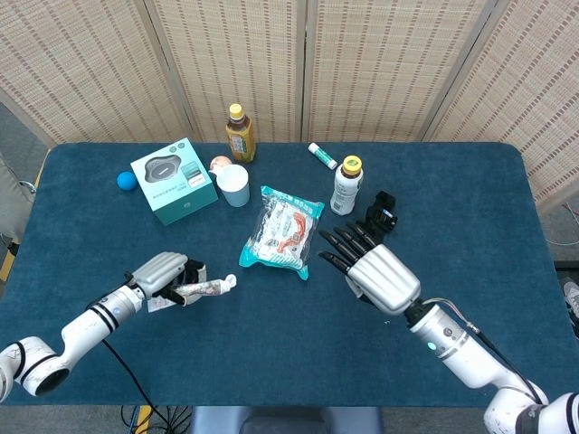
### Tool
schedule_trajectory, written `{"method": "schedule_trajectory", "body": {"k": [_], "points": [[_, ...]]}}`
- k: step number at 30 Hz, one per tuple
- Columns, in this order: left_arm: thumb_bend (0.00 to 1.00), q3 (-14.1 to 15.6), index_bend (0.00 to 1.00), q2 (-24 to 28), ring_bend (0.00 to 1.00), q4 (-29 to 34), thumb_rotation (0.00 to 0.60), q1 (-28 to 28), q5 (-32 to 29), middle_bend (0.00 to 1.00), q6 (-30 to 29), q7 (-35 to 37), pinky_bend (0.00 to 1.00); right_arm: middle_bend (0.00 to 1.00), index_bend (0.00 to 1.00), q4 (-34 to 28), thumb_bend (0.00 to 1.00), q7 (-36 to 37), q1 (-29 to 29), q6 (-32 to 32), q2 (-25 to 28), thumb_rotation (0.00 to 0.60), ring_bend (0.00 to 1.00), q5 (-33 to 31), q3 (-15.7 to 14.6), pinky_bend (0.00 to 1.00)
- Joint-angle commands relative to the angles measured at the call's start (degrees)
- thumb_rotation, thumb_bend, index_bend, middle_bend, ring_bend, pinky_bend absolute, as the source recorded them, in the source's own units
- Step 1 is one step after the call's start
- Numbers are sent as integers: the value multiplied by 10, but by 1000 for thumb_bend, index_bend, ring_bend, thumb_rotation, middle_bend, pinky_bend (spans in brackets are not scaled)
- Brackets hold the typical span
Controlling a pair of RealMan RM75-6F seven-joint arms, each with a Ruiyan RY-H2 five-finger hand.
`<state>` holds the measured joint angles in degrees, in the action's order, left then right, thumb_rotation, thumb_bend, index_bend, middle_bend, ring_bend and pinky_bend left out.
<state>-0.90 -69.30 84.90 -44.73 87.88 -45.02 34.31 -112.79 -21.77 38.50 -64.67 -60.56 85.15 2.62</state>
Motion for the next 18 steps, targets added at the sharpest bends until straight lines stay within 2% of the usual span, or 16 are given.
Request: {"method": "schedule_trajectory", "body": {"k": [1, 7, 11, 14, 18], "points": [[444, 12, 641, -25, 477, -30, 600, 4, 10, 624, -3, 19, 449, 17, 210, -4, 639, -4, -13, -2, 12, 600, 0, 0, -7, 0], [445, 25, 603, -59, 414, -74, 600, 0, 26, 572, -1, 30, 397, 17, 210, -14, 640, -12, -38, -20, 32, 600, 0, 4, -11, 0], [444, 30, 564, -74, 384, -100, 600, 1, 32, 532, -9, 4, 393, 17, 210, -18, 640, -10, -50, -30, 43, 600, 0, 10, -10, 0], [444, 31, 506, -82, 346, -111, 600, 4, 27, 481, -13, -32, 392, 17, 210, -17, 640, -6, -60, -38, 50, 600, 0, 13, -8, 0], [445, 32, 343, -80, 282, -109, 600, 6, 16, 385, -8, -74, 386, 17, 210, -15, 640, 2, -69, -45, 56, 600, 0, 16, -4, 0]]}}
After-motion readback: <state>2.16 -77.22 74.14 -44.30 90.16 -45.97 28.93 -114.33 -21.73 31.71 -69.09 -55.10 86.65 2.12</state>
